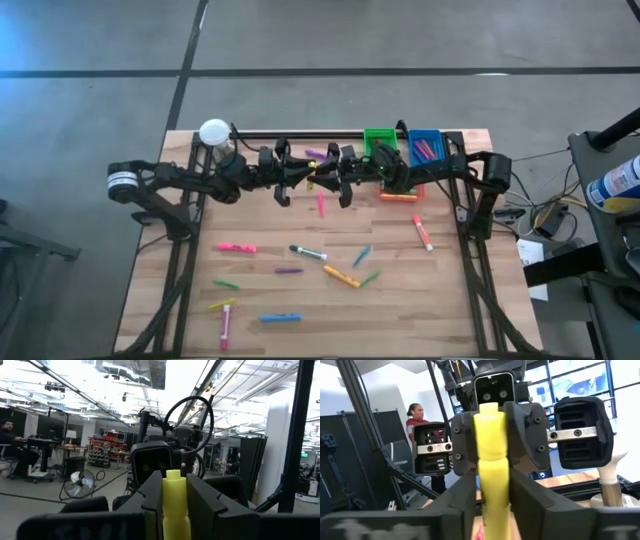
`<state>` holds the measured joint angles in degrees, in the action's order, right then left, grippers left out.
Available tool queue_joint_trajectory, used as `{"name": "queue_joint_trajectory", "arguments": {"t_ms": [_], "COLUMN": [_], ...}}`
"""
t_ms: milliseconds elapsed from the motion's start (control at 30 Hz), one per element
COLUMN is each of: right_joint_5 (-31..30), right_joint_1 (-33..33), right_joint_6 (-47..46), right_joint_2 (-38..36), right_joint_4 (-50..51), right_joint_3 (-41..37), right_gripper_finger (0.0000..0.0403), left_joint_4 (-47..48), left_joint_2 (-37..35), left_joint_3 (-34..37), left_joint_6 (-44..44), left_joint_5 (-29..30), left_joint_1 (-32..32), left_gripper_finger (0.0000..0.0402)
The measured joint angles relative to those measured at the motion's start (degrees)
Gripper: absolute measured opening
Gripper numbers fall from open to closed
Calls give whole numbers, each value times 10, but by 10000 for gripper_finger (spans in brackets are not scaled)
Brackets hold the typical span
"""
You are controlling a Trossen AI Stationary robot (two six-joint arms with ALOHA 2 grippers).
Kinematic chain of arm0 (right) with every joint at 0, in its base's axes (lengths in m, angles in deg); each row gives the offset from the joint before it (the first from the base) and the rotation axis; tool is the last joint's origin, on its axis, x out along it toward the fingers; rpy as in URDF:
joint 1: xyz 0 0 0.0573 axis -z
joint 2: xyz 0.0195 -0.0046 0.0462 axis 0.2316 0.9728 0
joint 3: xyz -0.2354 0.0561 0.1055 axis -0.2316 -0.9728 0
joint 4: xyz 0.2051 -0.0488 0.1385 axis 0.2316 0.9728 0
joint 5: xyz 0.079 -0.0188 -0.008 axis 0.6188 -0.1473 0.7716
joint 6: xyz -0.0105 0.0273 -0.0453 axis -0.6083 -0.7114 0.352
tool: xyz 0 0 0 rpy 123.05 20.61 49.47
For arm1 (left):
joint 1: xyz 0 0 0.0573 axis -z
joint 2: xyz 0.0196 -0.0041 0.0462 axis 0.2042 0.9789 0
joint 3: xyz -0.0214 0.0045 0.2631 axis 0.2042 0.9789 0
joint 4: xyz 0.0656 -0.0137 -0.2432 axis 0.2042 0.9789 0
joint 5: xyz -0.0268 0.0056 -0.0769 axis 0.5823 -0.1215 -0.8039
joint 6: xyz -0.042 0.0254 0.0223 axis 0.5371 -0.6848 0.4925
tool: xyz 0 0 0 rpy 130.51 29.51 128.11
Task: Pick & Place Markers
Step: Put the top yellow highlighter pen into the orange bin
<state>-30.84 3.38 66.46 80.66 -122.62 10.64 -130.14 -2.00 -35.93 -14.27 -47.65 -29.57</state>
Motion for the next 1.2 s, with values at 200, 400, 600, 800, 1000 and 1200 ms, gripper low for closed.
{"name": "queue_joint_trajectory", "arguments": {"t_ms": [200, 400, 600, 800, 1000, 1200], "right_joint_5": [1, 1, -114, -263, -315, -317], "right_joint_1": [1, 14, 18, 37, 94, 132], "right_joint_6": [-2, 84, 248, 347, 411, 442], "right_joint_2": [-5, -88, -230, -306, -294, -260], "right_joint_4": [12, 244, 628, 926, 973, 984], "right_joint_3": [-4, -6, -6, -10, -49, -80], "right_gripper_finger": [58, 66, 67, 67, 67, 67], "left_joint_4": [2, 33, 48, 49, 45, 52], "left_joint_2": [0, -39, -86, -96, -96, -96], "left_joint_3": [3, 19, 74, 111, 123, 137], "left_joint_6": [3, 6, -9, -11, -22, -22], "left_joint_5": [10, 29, 28, 27, 27, 27], "left_joint_1": [0, -10, -16, -17, -17, -17], "left_gripper_finger": [73, 113, 120, 103, 69, 44]}}
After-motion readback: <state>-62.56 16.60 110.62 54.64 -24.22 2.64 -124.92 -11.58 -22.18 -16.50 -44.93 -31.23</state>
